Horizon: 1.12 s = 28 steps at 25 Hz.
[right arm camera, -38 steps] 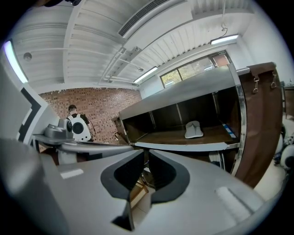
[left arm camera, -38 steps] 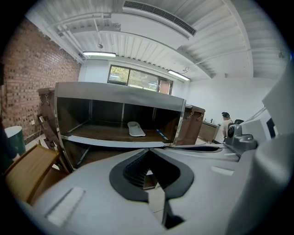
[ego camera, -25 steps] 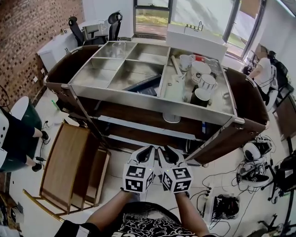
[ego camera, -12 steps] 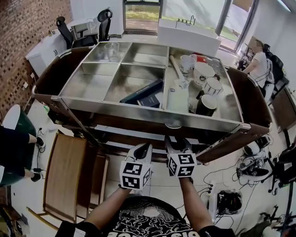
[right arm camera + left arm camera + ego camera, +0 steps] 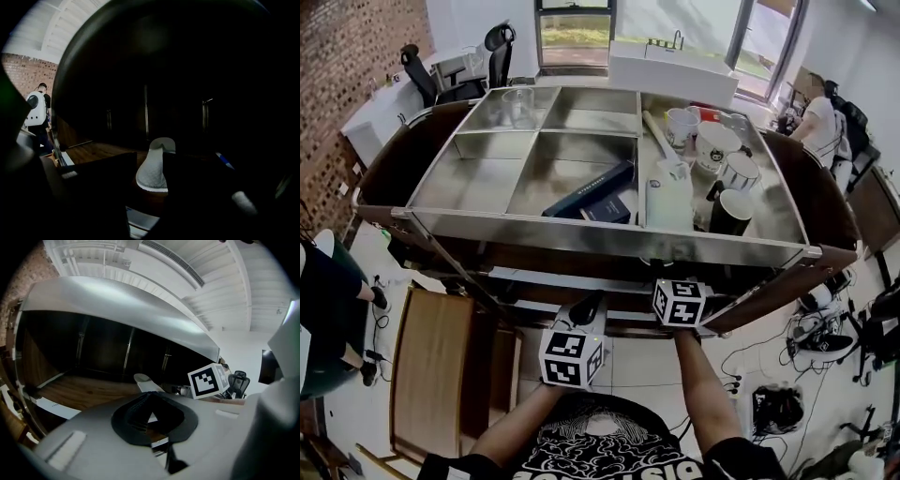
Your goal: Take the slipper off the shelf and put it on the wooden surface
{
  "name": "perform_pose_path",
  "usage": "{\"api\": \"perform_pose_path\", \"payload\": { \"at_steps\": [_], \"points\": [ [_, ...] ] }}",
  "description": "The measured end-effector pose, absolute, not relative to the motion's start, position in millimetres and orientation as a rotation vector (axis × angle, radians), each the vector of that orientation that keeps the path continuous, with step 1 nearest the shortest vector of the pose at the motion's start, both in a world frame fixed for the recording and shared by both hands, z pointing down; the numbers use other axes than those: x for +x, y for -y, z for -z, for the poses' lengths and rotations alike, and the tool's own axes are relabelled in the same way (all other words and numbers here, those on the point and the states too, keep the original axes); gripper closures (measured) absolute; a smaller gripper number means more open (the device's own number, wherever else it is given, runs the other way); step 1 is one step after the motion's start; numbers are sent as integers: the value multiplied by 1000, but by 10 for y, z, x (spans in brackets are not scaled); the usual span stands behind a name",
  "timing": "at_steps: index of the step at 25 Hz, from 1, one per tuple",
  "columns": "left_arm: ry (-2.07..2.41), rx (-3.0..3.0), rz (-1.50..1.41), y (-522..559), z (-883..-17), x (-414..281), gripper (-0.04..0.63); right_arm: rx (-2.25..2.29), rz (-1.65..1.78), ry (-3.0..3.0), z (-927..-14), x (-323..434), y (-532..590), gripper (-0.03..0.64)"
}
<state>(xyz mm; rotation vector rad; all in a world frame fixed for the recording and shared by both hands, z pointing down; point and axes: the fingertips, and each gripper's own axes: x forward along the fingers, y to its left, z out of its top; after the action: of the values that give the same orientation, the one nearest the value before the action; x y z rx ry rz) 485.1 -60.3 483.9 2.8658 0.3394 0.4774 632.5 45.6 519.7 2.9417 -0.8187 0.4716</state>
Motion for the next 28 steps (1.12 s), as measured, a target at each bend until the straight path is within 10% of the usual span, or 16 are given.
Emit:
{"api": "perform_pose_path", "payload": {
  "at_steps": [16,20,28],
  "points": [
    [-351,2856,-382,531,-5037,5088,589,2736,-773,751,-5855,6891,-394,482],
    [-344,2849,-382,511,-5061,5107,589,2706,-759,715,-5848,6901,-403,593],
    [-325,2845,-390,516,-5035,5044,589,2738,-758,710,-5805,6830,-408,612]
  ]
}}
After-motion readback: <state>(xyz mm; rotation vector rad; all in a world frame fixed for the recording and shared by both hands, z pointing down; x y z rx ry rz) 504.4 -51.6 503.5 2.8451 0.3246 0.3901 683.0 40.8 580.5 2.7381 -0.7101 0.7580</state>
